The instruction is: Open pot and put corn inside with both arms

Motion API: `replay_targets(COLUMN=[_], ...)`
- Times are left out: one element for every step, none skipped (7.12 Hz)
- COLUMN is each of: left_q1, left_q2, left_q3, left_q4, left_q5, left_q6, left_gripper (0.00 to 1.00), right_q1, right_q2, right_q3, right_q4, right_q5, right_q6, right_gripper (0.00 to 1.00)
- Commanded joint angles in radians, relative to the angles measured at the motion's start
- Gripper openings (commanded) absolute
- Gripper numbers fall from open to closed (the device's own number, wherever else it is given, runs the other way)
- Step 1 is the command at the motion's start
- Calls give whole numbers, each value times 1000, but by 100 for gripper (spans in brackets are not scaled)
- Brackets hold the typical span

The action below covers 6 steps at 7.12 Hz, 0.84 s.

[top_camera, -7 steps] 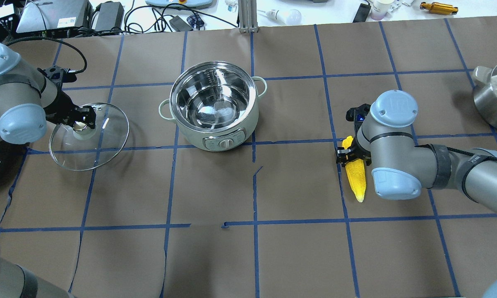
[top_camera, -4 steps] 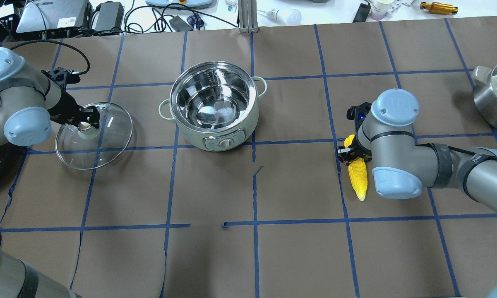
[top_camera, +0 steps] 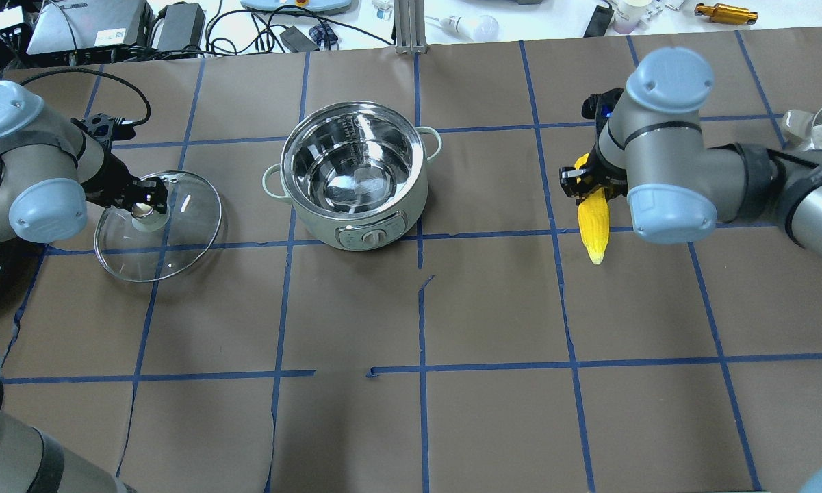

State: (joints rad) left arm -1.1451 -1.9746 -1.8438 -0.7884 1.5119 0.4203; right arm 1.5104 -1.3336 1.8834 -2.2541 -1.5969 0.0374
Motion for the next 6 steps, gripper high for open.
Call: replay_targets(left_q1=[1, 1, 1, -7, -12, -16], left_q2=[-1, 6, 7, 29, 63, 97], left_q3=[1, 0, 3, 11, 32, 61], left_q4=[0, 0, 1, -2, -30, -111], left_q5=[2, 1, 1, 2, 4, 4], left_q6=[-2, -5, -6, -8, -8, -8], left_gripper=[63, 68, 74, 81, 89, 90], right_q1=[78, 150, 233, 319, 394, 431], right_q2=[31, 69, 133, 202, 261, 310], right_q3=[-174, -252, -338, -437, -530, -619], right_q4=[140, 151, 151, 151, 169, 192], right_q5=[20, 17, 20, 18, 18, 29], right_q6=[214, 302, 390, 432, 488, 557], right_gripper=[3, 3, 3, 0, 0, 0])
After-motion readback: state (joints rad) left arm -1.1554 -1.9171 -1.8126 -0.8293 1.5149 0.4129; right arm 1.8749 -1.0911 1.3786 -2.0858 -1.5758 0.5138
